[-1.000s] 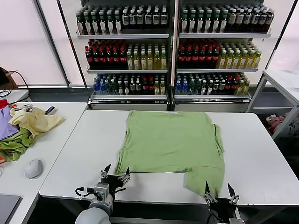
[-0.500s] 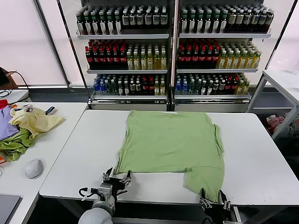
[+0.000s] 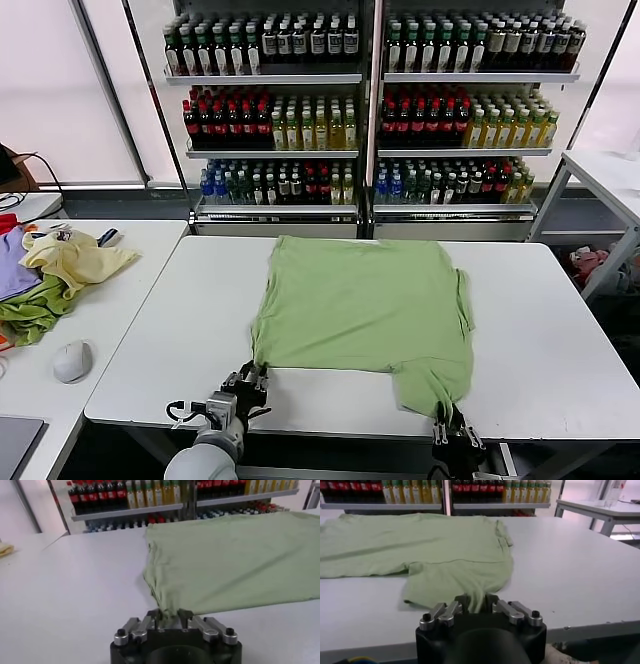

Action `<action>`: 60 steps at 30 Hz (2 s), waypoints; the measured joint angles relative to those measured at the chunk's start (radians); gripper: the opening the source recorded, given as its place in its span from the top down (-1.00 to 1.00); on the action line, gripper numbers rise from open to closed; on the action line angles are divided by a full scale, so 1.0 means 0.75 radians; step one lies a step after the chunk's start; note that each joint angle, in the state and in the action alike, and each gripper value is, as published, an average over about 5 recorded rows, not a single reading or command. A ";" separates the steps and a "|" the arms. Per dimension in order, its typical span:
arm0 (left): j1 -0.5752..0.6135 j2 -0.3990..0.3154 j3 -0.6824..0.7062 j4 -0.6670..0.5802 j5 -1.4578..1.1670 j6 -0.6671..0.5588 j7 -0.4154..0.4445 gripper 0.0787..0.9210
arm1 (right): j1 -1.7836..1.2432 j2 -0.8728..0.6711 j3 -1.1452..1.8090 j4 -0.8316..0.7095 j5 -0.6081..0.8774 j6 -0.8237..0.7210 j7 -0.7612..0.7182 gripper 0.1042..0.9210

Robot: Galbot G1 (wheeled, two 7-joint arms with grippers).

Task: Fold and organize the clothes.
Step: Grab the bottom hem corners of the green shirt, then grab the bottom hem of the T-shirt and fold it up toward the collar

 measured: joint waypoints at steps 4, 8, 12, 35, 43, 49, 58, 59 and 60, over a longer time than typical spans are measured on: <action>0.001 0.003 0.005 -0.008 -0.009 -0.005 0.003 0.77 | 0.001 -0.012 0.012 0.005 0.011 0.008 -0.017 0.91; 0.010 0.007 0.006 -0.022 -0.016 -0.022 0.011 0.78 | 0.007 -0.026 0.024 0.016 0.024 0.022 -0.035 0.92; 0.024 0.016 0.000 -0.049 -0.020 -0.049 0.018 0.78 | 0.018 -0.043 0.041 0.036 0.044 0.043 -0.052 0.92; -0.077 0.059 -0.015 -0.117 -0.091 -0.172 0.060 0.78 | 0.278 -0.200 0.150 0.046 0.203 0.058 -0.064 0.92; -0.214 0.071 0.039 -0.009 -0.094 -0.173 0.061 0.78 | 0.447 -0.284 0.134 -0.057 0.238 0.035 -0.070 0.92; -0.338 0.059 0.095 0.109 -0.069 -0.172 0.060 0.79 | 0.579 -0.335 0.101 -0.170 0.240 0.017 -0.077 0.92; -0.510 0.030 0.183 0.302 0.008 -0.152 0.048 0.82 | 0.735 -0.359 0.049 -0.336 0.216 0.003 -0.083 0.92; -0.526 0.026 0.192 0.321 0.016 -0.148 0.047 0.82 | 0.747 -0.359 0.044 -0.352 0.212 0.003 -0.083 0.92; -0.541 0.022 0.201 0.339 0.025 -0.145 0.046 0.82 | 0.760 -0.359 0.038 -0.367 0.208 0.002 -0.083 0.92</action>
